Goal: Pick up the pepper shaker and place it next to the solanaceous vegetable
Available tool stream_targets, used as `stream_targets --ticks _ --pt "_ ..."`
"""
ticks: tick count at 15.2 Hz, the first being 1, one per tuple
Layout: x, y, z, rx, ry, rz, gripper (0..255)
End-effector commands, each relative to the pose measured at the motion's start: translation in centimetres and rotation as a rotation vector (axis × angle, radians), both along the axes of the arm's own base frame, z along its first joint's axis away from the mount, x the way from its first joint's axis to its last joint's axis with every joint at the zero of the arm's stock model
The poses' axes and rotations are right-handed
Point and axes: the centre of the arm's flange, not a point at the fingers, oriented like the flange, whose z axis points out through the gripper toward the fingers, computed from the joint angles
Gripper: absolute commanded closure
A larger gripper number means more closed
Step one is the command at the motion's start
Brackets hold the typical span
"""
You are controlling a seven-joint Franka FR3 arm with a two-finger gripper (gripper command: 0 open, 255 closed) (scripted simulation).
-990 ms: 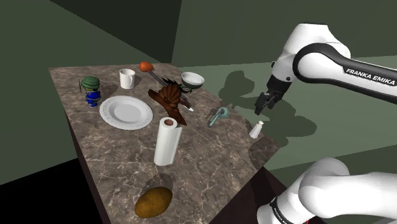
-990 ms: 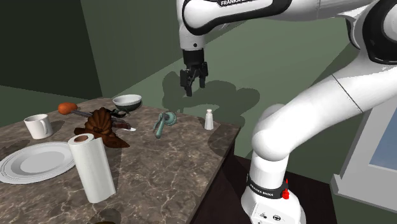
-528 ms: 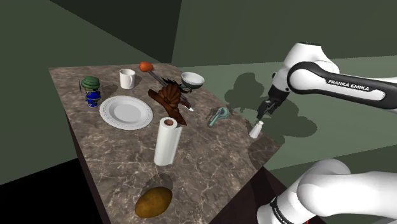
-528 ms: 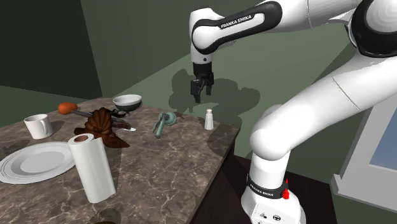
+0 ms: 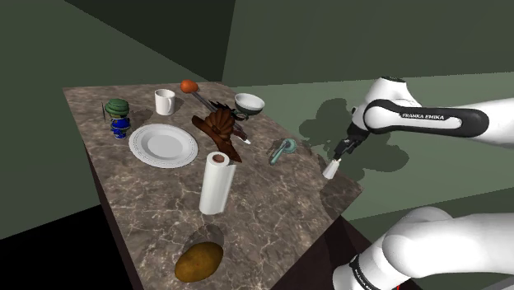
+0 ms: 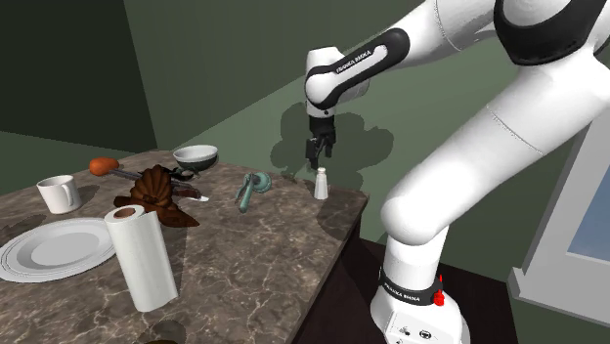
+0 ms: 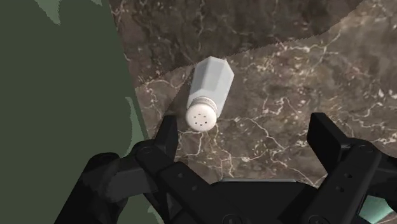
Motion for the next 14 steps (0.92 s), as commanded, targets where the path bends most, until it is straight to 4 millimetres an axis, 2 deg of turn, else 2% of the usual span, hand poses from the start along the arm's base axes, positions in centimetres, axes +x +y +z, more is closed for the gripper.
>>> stream_targets --ticks 1,2,9,14 --pt "0.3 -2.3 -1.3 -0.001 -0.006 0.003 0" --pt "0.4 -2.9 -1.8 -0.001 -0.007 0.004 0" --pt "0.5 -3.3 -5.4 -0.001 -0.007 0.004 0" --pt "0.5 -3.4 -5.8 -0.001 -0.007 0.004 0"
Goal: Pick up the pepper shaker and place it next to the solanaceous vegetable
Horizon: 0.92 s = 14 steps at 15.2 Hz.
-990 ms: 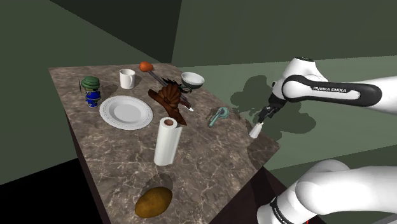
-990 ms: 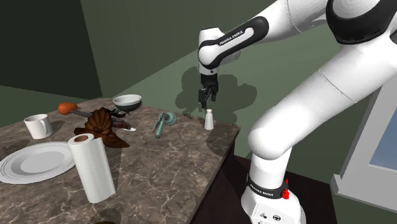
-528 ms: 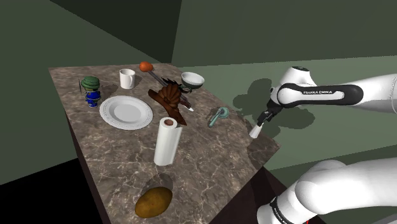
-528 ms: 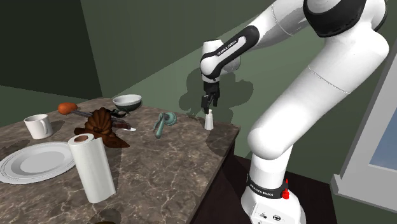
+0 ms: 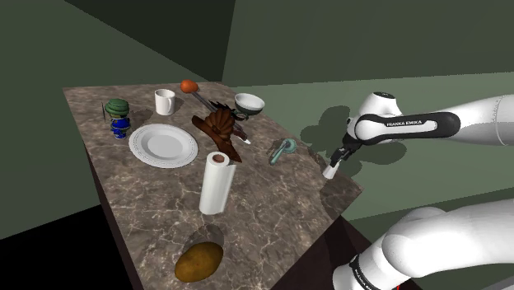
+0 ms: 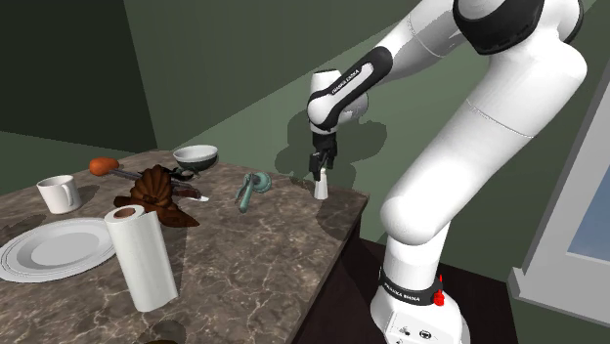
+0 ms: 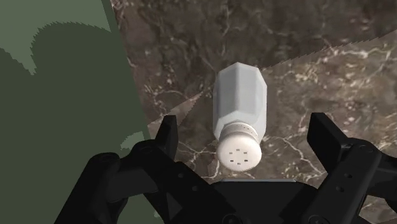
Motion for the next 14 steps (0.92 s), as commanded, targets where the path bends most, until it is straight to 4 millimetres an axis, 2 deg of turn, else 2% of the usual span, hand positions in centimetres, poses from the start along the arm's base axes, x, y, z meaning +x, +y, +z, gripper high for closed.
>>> stream_targets --ticks 1,3,4,13,14 --pt "-0.01 0.0 -0.02 0.0 0.0 0.0 0" --pt "-0.01 0.0 -0.02 0.0 0.0 0.0 0" --pt "-0.01 0.0 -0.02 0.0 0.0 0.0 255" --pt "-0.01 0.0 -0.02 0.0 0.0 0.0 255" --pt "-0.01 0.0 0.51 0.0 0.0 0.0 255"
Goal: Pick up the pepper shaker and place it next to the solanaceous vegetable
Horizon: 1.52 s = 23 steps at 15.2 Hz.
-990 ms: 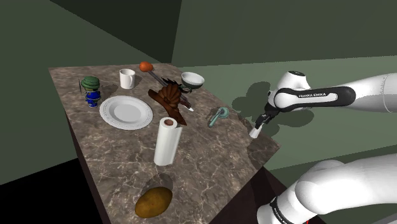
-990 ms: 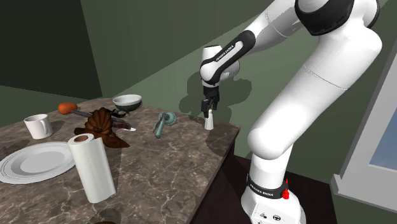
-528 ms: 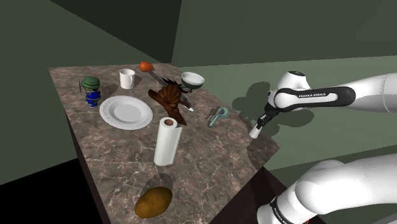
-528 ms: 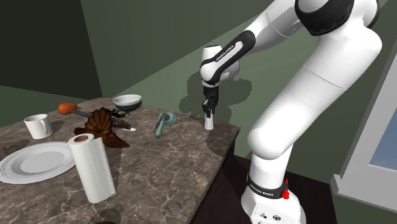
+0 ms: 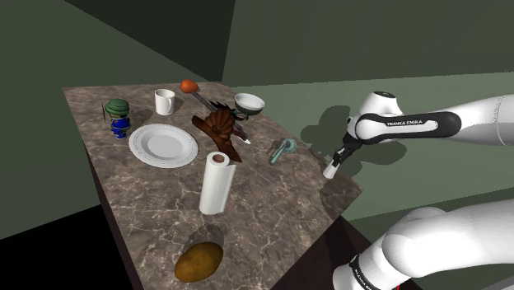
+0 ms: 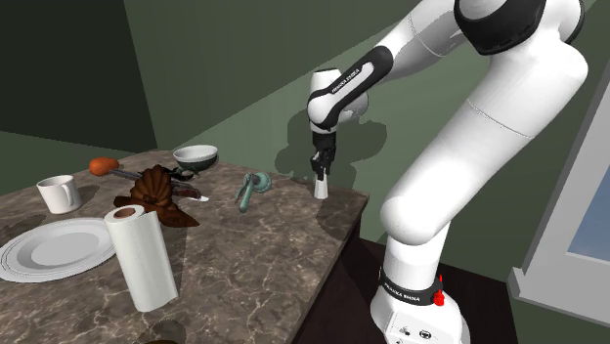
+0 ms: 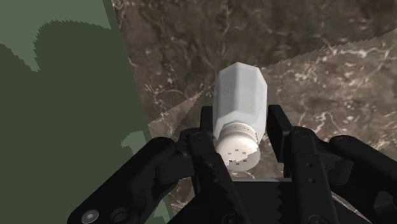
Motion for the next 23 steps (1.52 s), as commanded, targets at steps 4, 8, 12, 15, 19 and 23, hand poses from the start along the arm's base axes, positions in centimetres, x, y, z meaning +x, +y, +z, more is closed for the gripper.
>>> stream_targets --ticks 4,8,12,15,19,23 --pt "0.0 0.0 2.4 0.0 0.0 0.0 255" --pt "0.0 0.0 4.5 0.0 0.0 0.0 255" --pt "0.0 0.0 6.6 0.0 0.0 0.0 255" --pt "0.0 0.0 8.2 0.0 0.0 0.0 255" --pt "0.0 0.0 10.3 0.0 0.0 0.0 255" --pt "0.0 0.0 12.4 0.0 0.0 0.0 255"
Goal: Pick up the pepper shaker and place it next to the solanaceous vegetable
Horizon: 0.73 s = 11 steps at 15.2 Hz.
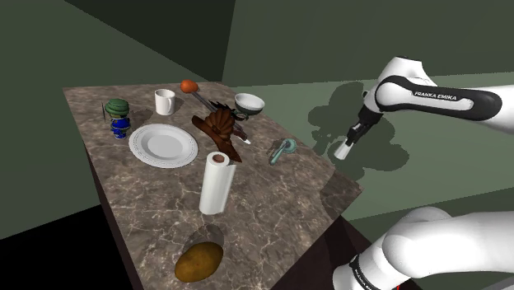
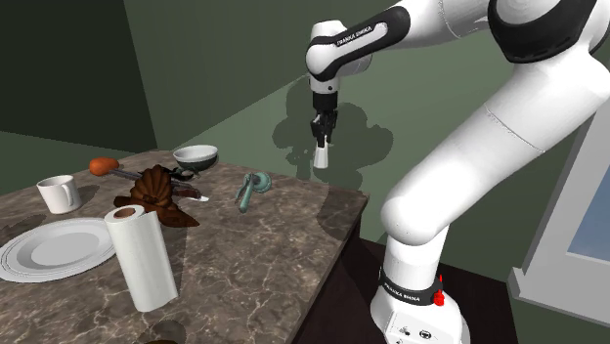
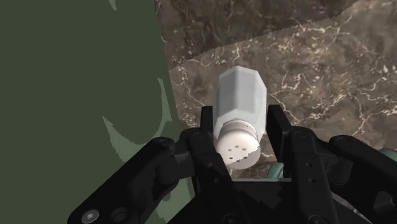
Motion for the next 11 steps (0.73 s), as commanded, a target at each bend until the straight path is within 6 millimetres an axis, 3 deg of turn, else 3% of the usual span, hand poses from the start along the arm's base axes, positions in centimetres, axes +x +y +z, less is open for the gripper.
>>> stream_targets --ticks 1,11 --pt "0.0 -0.1 1.1 0.0 0.0 0.0 255" --pt "-0.1 -0.1 5.9 0.0 0.0 0.0 255"
